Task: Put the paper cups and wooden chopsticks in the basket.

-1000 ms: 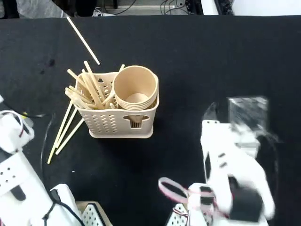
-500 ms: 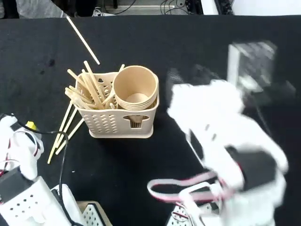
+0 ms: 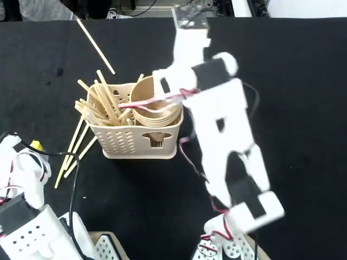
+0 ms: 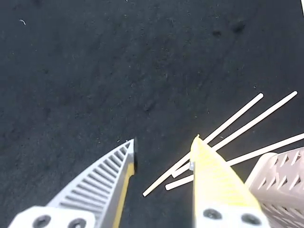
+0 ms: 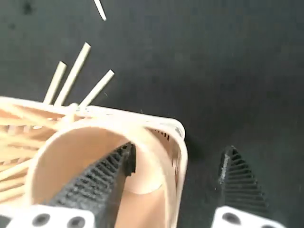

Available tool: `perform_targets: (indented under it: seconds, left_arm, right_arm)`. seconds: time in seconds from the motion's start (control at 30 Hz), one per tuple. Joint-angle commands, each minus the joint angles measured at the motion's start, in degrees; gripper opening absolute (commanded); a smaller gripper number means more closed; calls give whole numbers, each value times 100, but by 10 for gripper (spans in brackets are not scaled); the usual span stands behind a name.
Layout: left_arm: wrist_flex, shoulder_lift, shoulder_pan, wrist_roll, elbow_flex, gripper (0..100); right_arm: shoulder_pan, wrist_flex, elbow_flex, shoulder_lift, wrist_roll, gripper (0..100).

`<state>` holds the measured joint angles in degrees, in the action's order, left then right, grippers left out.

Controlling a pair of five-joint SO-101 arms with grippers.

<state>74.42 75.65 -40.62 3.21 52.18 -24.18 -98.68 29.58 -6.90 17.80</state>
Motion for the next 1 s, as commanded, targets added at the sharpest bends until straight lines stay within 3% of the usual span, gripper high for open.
perform_targets:
  seconds: [0.0, 0.13, 0.27, 0.63, 0.77, 0.97]
  left_arm:
    - [-105, 44, -40, 0, -22, 191]
    - [-105, 44, -40, 0, -22, 191]
    - [-273, 44, -40, 0, -13, 191]
    - [-826, -105, -13, -18, 48, 192]
    - [-870, -870, 769, -220, -242, 195]
    - [-826, -2716, 1833, -818, -1402, 196]
  right_arm:
    - [167, -141, 338, -549, 18, 292]
    - [527, -185, 365, -822, -360, 174]
    - [774, -220, 374, -664, -1380, 6]
    - [2242, -255, 303, 242, -1996, 11]
    - [2725, -255, 198, 163, -2312, 11]
    - [2804, -246, -277, -92, -2848, 16]
